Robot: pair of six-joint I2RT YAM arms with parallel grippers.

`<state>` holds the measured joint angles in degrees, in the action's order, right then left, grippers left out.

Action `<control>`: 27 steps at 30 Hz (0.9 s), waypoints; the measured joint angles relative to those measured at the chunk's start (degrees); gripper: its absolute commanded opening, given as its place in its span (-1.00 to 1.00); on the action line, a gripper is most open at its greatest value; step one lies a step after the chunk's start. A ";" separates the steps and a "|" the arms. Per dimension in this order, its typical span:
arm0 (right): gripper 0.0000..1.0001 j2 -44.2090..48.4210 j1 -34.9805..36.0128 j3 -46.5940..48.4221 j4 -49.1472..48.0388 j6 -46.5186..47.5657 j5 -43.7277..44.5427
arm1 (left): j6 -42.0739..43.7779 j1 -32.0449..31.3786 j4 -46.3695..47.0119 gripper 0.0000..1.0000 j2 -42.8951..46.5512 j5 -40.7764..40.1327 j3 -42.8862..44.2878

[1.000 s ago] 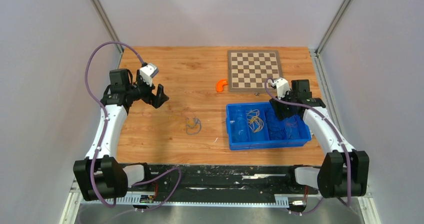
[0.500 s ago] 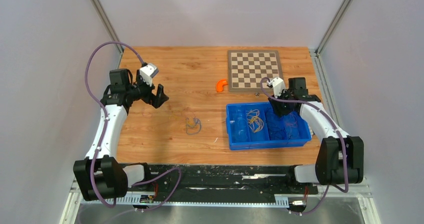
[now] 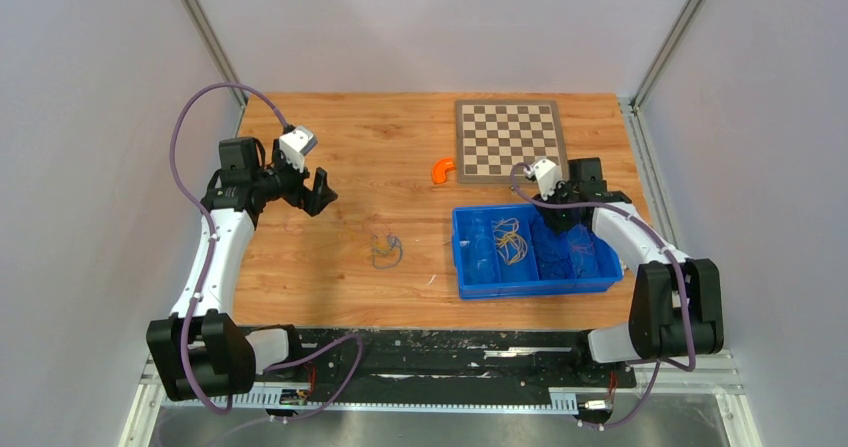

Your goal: Untangle the cables

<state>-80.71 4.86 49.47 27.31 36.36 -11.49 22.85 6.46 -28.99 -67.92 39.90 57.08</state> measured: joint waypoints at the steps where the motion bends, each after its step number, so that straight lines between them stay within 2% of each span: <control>1: -0.32 0.00 0.24 -0.37 -0.22 0.20 0.28 | 0.00 0.00 0.00 1.00 0.00 -0.02 0.00; 3: -0.36 0.00 0.66 -0.94 -0.37 0.50 0.90 | 0.00 0.00 0.00 1.00 -0.02 -0.04 0.00; 9: -0.99 -0.85 1.68 -1.33 -0.96 1.57 2.60 | -0.04 0.00 -0.04 1.00 -0.66 -0.13 0.66; 15: -1.00 -0.22 3.87 0.61 2.71 -1.53 1.18 | -0.02 0.00 -0.07 1.00 -0.66 -0.39 0.68; 21: -1.00 2.36 5.62 5.53 6.75 -10.03 -3.23 | -0.07 0.00 -0.04 1.00 -0.72 -0.37 0.70; 27: -1.00 1.75 5.60 5.70 9.25 -16.31 -6.05 | -0.24 0.00 -0.04 1.00 -1.18 -0.37 0.68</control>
<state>-78.96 10.46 55.18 36.56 20.05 -17.54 22.61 6.46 -29.04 -69.10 39.53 57.76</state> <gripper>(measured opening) 0.004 1.000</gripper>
